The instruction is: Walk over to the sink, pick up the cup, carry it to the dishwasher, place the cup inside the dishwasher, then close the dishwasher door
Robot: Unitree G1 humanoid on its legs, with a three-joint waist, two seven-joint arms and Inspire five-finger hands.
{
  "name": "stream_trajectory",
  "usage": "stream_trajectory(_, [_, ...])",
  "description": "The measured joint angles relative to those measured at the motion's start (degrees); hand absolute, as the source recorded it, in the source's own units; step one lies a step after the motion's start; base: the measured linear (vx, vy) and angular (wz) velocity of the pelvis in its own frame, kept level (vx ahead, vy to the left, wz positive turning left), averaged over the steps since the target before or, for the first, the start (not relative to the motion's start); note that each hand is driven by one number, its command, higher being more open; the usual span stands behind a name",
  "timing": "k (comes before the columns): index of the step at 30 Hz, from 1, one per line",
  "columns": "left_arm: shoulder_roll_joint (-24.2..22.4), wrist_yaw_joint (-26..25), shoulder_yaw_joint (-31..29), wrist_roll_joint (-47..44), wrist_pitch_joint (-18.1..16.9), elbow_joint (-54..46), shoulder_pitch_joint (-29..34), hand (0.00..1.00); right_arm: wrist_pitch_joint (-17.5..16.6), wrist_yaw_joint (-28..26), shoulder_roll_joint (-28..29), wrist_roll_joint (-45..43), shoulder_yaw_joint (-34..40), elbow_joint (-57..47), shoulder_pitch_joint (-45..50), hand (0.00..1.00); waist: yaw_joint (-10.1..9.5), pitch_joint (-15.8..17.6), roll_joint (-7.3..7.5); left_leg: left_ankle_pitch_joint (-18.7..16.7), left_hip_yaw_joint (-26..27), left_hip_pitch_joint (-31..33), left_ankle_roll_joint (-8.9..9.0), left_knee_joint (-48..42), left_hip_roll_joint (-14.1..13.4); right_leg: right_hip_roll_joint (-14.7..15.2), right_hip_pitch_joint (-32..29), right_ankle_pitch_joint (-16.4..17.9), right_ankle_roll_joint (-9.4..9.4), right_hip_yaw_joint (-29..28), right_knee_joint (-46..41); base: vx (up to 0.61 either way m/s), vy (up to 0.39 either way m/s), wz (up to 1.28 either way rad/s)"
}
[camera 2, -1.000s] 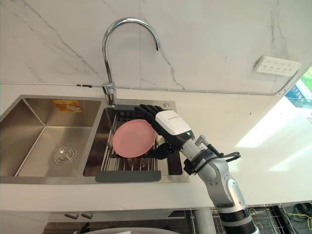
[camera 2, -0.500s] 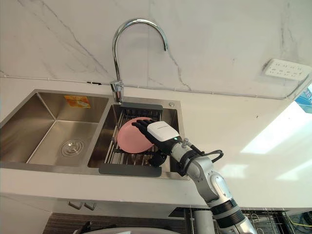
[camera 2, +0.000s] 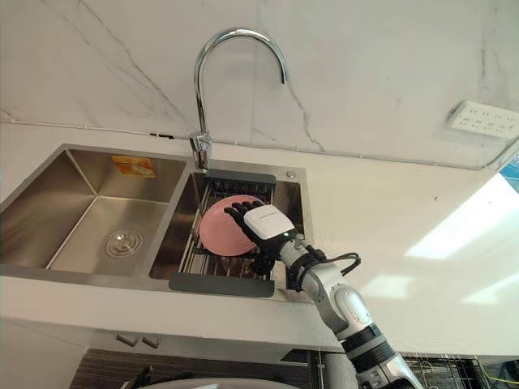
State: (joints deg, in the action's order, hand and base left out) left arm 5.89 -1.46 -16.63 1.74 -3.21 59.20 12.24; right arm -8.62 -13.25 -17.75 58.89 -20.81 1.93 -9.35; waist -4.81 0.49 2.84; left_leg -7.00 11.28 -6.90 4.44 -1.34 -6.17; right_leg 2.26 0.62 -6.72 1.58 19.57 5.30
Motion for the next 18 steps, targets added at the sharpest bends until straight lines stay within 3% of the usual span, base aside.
stream_trajectory(18, [-0.3, 0.1, 0.4, -0.1, 1.0, -1.6, -0.2, 1.0, 3.6, 10.1, 2.6, 9.9, -4.4, 7.6, -3.7, 1.0, -0.71, 1.7, -0.61, 0.1, 0.1, 0.1, 0.13, 0.1, 0.2, 0.6, 0.5, 0.3, 0.23, 1.3, 0.0, 0.0, 0.022, 0.03])
